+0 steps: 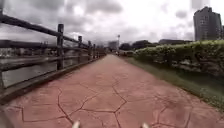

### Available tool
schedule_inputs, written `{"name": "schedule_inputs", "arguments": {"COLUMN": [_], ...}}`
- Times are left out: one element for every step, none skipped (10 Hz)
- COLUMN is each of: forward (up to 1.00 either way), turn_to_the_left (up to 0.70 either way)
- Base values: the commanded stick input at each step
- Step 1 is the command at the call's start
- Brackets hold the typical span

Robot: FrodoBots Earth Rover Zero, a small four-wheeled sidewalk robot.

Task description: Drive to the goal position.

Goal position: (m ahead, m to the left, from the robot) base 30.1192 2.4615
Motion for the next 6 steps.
{"name": "schedule_inputs", "arguments": {"forward": [1.00,1.00,1.00,1.00,1.00,1.00], "turn_to_the_left": [0.00,0.00,0.00,0.00,0.00,0.00]}}
